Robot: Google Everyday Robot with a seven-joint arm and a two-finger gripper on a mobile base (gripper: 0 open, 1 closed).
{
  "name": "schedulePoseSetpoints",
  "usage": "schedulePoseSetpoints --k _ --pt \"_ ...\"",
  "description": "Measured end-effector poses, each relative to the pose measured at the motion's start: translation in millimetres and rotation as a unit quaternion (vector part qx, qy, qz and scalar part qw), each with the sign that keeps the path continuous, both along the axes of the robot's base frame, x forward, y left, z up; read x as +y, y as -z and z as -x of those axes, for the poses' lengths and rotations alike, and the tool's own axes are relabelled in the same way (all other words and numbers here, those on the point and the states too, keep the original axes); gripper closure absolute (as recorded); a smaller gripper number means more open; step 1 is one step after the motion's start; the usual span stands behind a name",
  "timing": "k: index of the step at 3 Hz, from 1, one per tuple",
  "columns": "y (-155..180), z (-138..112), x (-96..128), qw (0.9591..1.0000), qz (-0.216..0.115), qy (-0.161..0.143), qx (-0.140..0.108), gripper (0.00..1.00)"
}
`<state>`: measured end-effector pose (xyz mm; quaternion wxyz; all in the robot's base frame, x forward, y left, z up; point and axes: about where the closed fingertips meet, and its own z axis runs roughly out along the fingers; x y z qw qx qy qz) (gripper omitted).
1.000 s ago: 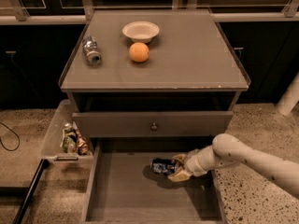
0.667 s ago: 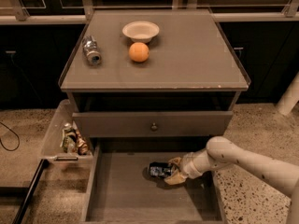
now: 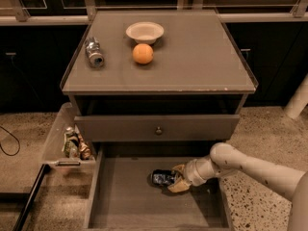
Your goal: Place pepsi can into middle drawer
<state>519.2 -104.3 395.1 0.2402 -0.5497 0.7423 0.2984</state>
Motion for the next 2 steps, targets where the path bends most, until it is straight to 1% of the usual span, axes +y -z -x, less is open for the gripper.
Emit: schedulePoseSetpoints --k 2 --pt "0.1 0.0 0.1 1.0000 0.000 0.000 0.000 0.34"
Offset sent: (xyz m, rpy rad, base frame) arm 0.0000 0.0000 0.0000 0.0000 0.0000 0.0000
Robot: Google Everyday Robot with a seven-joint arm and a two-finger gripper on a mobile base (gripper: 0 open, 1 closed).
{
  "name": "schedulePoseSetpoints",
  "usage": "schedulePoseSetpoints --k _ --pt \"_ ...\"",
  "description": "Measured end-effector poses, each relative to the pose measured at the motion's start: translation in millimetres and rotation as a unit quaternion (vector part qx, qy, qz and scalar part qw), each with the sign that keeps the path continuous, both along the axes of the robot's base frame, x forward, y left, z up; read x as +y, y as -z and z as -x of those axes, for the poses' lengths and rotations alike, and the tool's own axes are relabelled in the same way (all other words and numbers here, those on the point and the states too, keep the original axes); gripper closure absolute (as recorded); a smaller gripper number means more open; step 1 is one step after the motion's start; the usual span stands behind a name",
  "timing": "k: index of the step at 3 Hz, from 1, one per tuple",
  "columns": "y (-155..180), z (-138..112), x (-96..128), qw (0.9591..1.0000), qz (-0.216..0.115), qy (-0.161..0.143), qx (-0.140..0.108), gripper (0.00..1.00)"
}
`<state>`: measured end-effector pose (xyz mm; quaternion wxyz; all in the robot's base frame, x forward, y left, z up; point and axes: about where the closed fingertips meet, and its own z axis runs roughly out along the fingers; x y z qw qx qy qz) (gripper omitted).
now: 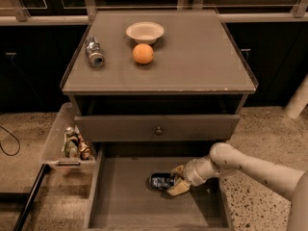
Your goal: Place pepsi can into middle drawer
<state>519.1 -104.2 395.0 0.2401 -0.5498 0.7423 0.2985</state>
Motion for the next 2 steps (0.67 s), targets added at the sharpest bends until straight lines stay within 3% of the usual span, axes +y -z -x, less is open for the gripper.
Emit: schedulePoseSetpoints --k 1,2 --pt "0.0 0.0 0.0 1.0000 0.000 0.000 0.000 0.11" --pt "-0.1 0.2 -0.1 1.0000 0.000 0.000 0.000 0.00"
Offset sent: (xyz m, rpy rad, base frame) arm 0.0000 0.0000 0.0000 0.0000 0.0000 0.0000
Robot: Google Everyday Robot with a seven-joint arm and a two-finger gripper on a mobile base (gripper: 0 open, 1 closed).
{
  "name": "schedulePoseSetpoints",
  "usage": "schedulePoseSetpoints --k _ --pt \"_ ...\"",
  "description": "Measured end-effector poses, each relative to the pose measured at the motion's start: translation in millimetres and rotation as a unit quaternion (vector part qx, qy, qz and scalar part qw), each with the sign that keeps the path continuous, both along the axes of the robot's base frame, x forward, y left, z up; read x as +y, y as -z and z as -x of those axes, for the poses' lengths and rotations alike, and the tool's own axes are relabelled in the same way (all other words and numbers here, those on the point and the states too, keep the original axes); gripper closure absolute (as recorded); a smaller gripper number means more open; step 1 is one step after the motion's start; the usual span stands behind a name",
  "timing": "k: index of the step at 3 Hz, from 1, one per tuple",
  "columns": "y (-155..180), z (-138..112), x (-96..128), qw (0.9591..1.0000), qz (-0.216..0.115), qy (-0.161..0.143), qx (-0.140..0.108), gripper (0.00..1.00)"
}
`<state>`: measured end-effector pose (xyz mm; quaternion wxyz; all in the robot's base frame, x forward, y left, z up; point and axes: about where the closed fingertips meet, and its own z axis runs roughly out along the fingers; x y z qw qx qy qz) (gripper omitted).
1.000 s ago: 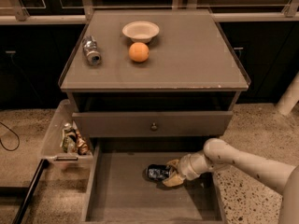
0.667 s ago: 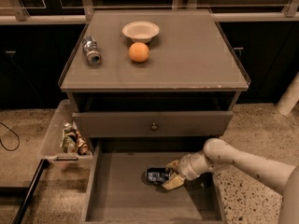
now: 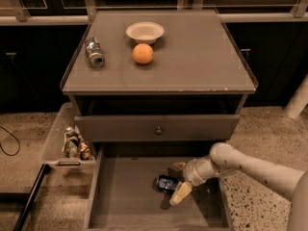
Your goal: Place pepsi can into middle drawer
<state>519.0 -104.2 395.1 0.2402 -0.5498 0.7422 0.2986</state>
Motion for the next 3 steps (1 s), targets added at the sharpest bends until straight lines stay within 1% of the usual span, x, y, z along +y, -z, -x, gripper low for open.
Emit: schedulePoseSetpoints --k 1,2,3 --pt "-9.9 12.0 -8.1 0.9999 -0.010 -0.003 0.000 0.00" --pt "-42.9 28.5 -30.1 0.9996 0.002 -0.002 -0.028 0.00" --pt "-94.5 42.1 -58.9 0.9976 0.021 -0.007 -0.065 0.00"
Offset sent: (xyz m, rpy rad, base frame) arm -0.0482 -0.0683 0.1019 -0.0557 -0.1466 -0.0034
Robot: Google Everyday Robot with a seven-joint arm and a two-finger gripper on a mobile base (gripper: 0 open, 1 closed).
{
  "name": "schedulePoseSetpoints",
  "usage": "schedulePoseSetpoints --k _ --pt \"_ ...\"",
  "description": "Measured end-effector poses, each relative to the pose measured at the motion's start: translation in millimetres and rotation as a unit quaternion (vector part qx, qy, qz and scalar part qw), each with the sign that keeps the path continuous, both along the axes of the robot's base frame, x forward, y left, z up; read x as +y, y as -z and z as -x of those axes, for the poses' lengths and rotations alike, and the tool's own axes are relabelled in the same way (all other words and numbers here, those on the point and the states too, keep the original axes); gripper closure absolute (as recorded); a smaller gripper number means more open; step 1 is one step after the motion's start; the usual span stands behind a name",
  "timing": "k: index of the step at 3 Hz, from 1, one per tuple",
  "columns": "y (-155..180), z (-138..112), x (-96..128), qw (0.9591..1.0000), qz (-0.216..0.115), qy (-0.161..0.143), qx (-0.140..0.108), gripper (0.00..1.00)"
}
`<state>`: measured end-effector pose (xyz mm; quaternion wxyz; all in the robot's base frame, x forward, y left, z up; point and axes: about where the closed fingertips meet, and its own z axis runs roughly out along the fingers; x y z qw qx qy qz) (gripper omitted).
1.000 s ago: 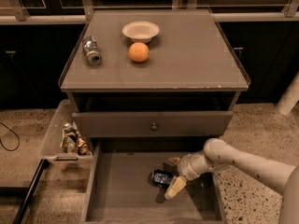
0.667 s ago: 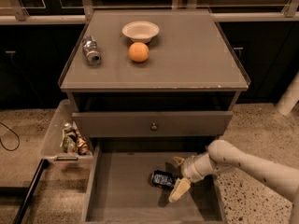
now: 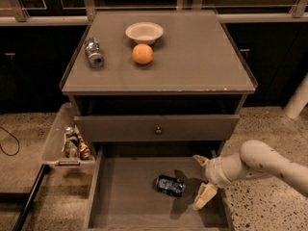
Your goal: Place pepsi can into middle drawer
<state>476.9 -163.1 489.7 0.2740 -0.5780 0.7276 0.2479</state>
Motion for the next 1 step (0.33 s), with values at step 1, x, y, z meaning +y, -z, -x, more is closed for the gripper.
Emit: schedulePoseSetpoints --k 1 --pt "-52.7 -2.0 -18.5 0.9984 0.027 -0.011 -0.047 0.00"
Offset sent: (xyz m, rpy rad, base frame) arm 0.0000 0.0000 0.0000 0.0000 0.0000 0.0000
